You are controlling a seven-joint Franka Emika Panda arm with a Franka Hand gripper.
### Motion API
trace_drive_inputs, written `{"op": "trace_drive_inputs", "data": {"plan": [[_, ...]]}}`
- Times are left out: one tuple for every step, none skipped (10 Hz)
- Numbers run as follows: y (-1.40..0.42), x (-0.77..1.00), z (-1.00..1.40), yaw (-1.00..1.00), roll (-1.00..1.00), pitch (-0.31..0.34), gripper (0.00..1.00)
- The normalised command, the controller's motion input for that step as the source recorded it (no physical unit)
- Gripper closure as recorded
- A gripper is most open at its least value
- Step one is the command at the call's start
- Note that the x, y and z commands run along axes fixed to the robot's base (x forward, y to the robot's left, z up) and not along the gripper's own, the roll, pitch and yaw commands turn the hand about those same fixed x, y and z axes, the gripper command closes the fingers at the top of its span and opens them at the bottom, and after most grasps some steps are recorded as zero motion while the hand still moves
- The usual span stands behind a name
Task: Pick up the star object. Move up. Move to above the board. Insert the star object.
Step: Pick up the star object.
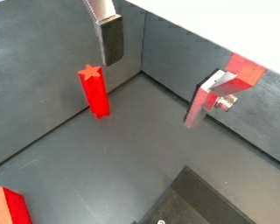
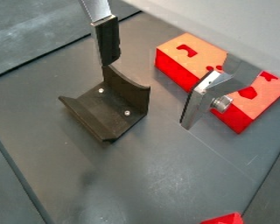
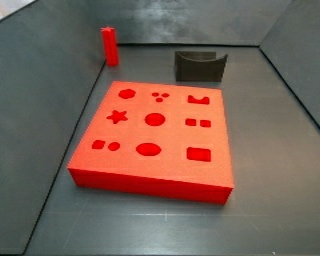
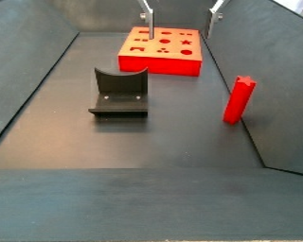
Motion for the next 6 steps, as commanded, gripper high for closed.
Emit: {"op": "trace_drive_inputs", "data": {"plan": [[0.05, -0.64, -0.07, -0.15, 0.01, 0.0, 0.0], [0.33, -1.0, -0.19, 0.0, 0.0, -0.15, 0.0], [0.35, -1.0, -0.25, 0.0, 0.0, -0.164, 0.0], [0.38, -1.0, -0.31, 0.0, 0.0, -0.183, 0.0], [0.14, -0.97, -0.42, 0.0, 0.04, -0.22, 0.0], [0.0, -0.7, -0.58, 0.0, 0.09, -0.23, 0.0]]}}
